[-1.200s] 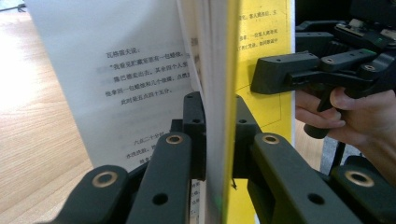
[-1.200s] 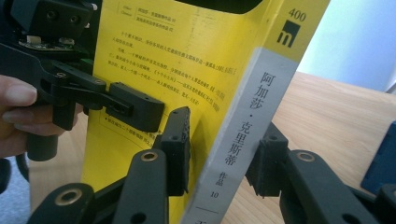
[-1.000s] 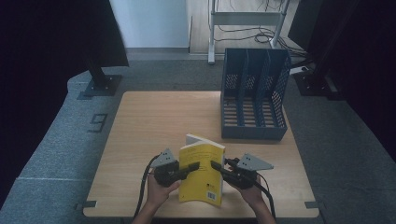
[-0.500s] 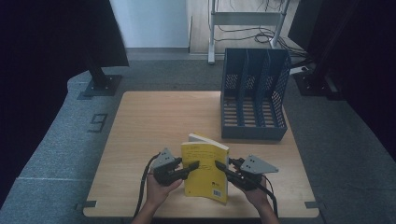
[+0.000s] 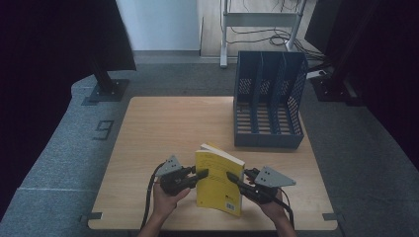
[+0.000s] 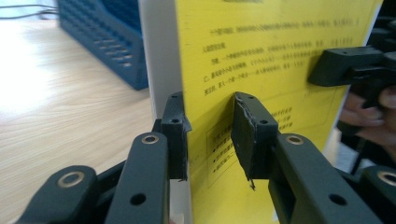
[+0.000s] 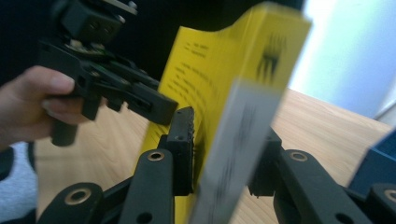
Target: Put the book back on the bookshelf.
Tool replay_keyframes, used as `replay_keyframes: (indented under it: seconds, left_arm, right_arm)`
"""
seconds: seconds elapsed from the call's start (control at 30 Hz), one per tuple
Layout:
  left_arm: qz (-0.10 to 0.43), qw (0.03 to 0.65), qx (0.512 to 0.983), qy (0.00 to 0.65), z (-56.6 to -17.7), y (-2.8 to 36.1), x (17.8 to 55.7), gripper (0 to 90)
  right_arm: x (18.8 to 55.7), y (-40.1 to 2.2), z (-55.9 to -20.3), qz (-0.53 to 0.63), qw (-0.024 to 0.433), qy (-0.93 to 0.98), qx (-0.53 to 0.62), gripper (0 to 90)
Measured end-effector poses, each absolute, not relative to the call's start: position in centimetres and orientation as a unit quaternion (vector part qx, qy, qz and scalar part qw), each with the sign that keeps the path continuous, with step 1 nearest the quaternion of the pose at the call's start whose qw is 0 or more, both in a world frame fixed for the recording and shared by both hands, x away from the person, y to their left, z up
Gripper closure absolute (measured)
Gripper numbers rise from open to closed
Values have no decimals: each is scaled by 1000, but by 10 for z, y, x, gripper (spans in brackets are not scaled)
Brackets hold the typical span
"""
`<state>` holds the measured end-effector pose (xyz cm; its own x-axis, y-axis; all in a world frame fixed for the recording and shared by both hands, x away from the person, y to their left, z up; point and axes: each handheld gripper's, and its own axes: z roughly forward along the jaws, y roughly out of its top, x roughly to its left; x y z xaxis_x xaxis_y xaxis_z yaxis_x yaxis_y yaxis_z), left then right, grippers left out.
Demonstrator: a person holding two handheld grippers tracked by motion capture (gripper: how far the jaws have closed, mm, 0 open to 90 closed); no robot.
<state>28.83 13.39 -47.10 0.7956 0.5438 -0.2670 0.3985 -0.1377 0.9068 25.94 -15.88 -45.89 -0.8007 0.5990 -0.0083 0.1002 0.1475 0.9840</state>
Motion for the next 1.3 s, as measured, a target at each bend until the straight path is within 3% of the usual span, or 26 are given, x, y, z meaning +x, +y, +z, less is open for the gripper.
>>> replay_keyframes:
  seconds: [0.43, 0.57, 0.83, 1.07, 1.3]
  left_arm:
    - [75, 575, 758, 299, -468, 128, 284, 655]
    - [86, 572, 758, 301, -469, 127, 284, 599]
    - [104, 564, 754, 320, -472, 130, 288, 432]
    - [106, 576, 742, 326, -469, 136, 287, 419]
    - [102, 574, 739, 338, -469, 141, 290, 419]
  right_arm:
    - [260, -151, -452, 606, 193, 729, 254, 704]
    - [262, -151, -451, 611, 170, 725, 268, 724]
    - [260, -149, -451, 619, 170, 715, 276, 737]
    - [253, -147, -445, 621, 187, 714, 266, 747]
    - [245, -154, -434, 613, 237, 701, 276, 748]
